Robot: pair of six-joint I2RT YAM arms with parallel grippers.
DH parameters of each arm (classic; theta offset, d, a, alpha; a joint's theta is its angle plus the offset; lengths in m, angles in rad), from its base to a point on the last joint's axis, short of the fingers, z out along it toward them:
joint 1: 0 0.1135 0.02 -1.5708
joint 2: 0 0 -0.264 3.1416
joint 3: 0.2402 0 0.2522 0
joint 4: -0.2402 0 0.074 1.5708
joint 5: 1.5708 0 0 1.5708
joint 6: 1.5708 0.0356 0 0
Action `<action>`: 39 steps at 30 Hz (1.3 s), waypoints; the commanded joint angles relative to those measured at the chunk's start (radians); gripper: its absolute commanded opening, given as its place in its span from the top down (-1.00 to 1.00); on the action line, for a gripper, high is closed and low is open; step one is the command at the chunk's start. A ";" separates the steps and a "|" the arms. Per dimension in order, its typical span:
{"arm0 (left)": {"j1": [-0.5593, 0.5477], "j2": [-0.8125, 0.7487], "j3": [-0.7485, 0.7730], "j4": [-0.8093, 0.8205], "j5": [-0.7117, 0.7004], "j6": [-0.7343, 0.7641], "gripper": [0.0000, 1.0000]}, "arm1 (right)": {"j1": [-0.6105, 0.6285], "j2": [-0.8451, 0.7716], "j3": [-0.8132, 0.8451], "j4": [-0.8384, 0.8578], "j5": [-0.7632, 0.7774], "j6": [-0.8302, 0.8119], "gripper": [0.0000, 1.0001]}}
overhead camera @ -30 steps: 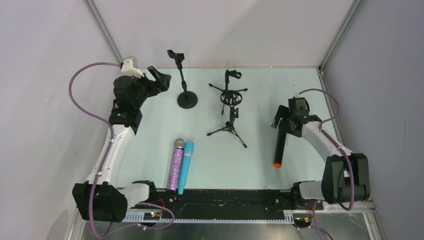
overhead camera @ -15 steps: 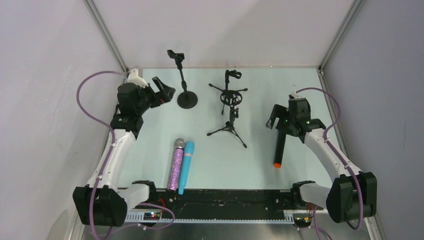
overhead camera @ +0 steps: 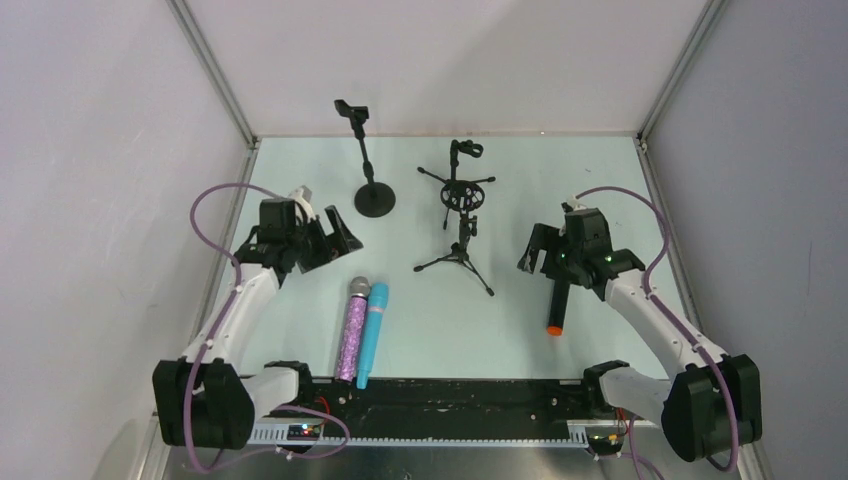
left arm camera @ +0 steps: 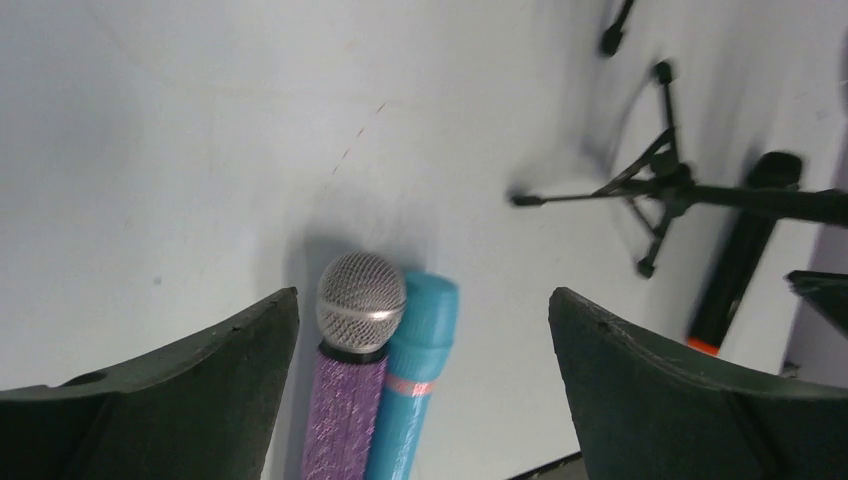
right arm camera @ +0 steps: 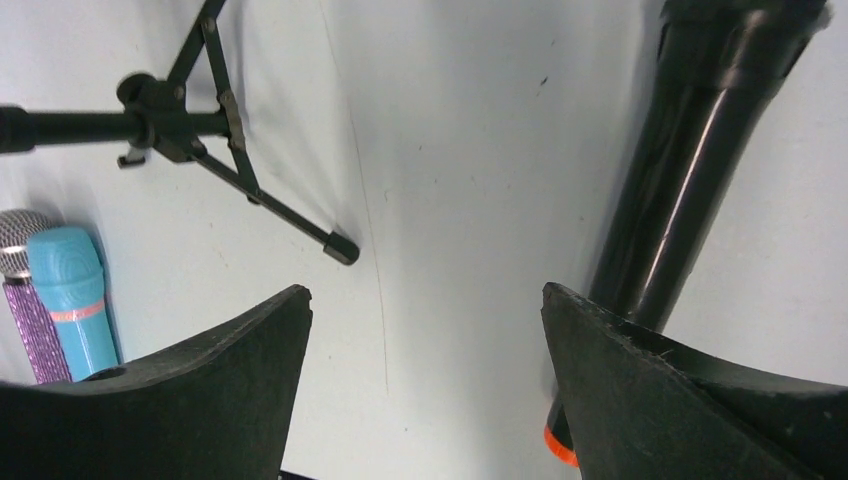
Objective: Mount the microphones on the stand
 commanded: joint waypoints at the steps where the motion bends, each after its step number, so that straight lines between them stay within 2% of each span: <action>1: -0.020 0.060 0.035 -0.202 -0.055 0.100 -0.97 | 0.032 -0.035 -0.042 0.021 -0.021 0.033 -0.79; 7: -0.105 0.141 0.080 -0.318 -0.238 0.157 -0.97 | 0.051 -0.056 -0.076 0.025 -0.021 0.049 -0.79; 15: -0.215 0.185 0.105 -0.355 -0.384 0.168 -0.97 | 0.054 -0.093 -0.092 0.022 -0.012 0.047 -0.79; 25: -0.312 0.210 0.089 -0.359 -0.378 0.128 -0.85 | 0.054 -0.081 -0.102 0.034 -0.026 0.048 -0.79; 39: -0.374 0.290 0.062 -0.364 -0.410 0.067 -0.47 | 0.056 -0.058 -0.103 0.048 -0.044 0.050 -0.79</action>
